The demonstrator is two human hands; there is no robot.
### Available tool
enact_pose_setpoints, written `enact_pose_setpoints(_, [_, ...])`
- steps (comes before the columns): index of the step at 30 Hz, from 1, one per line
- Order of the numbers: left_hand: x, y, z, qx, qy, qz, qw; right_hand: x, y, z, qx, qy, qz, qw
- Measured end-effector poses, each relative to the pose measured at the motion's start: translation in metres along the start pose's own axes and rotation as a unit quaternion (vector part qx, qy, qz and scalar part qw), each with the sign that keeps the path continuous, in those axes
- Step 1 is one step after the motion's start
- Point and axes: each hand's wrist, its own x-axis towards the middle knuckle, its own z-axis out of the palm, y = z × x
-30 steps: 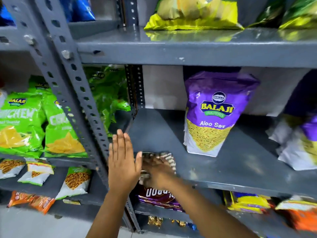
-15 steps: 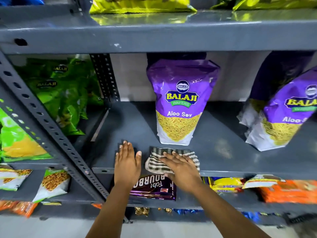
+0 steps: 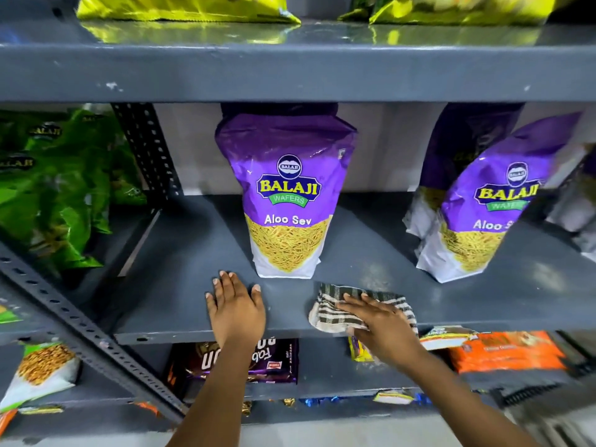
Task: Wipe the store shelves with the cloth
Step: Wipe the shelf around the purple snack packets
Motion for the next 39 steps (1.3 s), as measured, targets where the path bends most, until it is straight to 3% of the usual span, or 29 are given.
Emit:
enact_pose_setpoints(3, [0.001,0.0,0.004,0.018,0.012,-0.009,1.0,0.015,0.007,-0.038,0.195,-0.045,0.032,0.979])
enact_pose_setpoints(5, [0.001,0.001,0.004,0.02,0.015,-0.008,1.0,0.035,0.011,-0.068,0.329,0.01,0.08,0.941])
enact_pose_setpoints(8, [0.001,0.001,0.005,0.022,0.019,-0.005,1.0,0.085,0.026,-0.097,0.247,0.148,0.092,0.953])
enact_pose_setpoints(9, [0.001,0.0,0.005,0.023,0.02,-0.005,1.0,0.102,0.03,-0.103,0.196,0.161,0.092,0.963])
enact_pose_setpoints(10, [0.001,-0.001,0.005,0.021,0.021,-0.006,1.0,0.114,0.033,-0.106,0.146,0.146,0.09,0.974])
enact_pose_setpoints(12, [0.002,-0.001,0.007,0.019,0.026,-0.007,0.999,0.139,0.044,-0.103,0.018,0.012,0.068,0.997])
enact_pose_setpoints(14, [0.002,-0.001,0.008,0.02,0.032,-0.012,0.999,0.158,0.052,-0.093,-0.07,-0.106,0.073,0.989])
enact_pose_setpoints(23, [0.003,-0.002,0.013,0.015,0.064,-0.008,0.998,0.194,0.075,-0.047,0.062,-0.044,0.119,0.99])
enact_pose_setpoints(28, [0.002,-0.001,0.009,0.028,0.035,-0.016,0.999,0.17,0.07,-0.044,0.249,-0.028,0.132,0.959])
enact_pose_setpoints(32, [0.001,-0.001,0.007,0.033,0.021,-0.01,0.999,0.147,0.069,-0.029,0.323,-0.033,0.136,0.936])
enact_pose_setpoints(39, [-0.001,0.0,0.004,0.028,0.016,-0.001,0.999,0.096,0.062,-0.015,0.365,-0.029,0.135,0.921])
